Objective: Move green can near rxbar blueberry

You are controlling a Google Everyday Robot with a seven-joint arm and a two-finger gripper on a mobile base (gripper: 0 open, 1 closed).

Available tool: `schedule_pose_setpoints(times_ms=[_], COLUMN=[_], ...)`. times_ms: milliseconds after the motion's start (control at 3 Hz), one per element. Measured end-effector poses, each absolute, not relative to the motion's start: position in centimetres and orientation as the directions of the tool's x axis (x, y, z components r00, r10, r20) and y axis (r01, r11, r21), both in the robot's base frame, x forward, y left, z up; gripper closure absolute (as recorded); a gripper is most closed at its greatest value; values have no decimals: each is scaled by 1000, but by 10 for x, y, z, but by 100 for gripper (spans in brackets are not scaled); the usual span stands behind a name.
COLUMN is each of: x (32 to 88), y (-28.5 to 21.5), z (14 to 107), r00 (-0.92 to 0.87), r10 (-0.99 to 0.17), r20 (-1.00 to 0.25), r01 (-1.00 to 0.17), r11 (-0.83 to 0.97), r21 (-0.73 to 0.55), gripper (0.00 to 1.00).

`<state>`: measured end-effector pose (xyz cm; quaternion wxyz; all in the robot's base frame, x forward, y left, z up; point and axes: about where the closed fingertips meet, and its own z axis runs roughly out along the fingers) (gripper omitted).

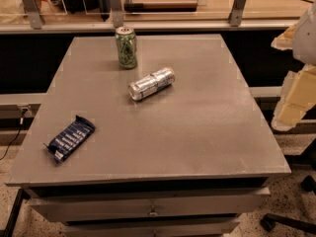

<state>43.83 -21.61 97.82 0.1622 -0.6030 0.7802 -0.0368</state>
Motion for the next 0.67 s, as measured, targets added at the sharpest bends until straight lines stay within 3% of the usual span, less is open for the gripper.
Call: schedule_pose_setpoints(times_ms=[667], x=[444], y=[-211], z=[981], r00=[-202], r10=[-955], r20=[-217], r01=[-930], r11=[256], r21=[-264], gripper=[0])
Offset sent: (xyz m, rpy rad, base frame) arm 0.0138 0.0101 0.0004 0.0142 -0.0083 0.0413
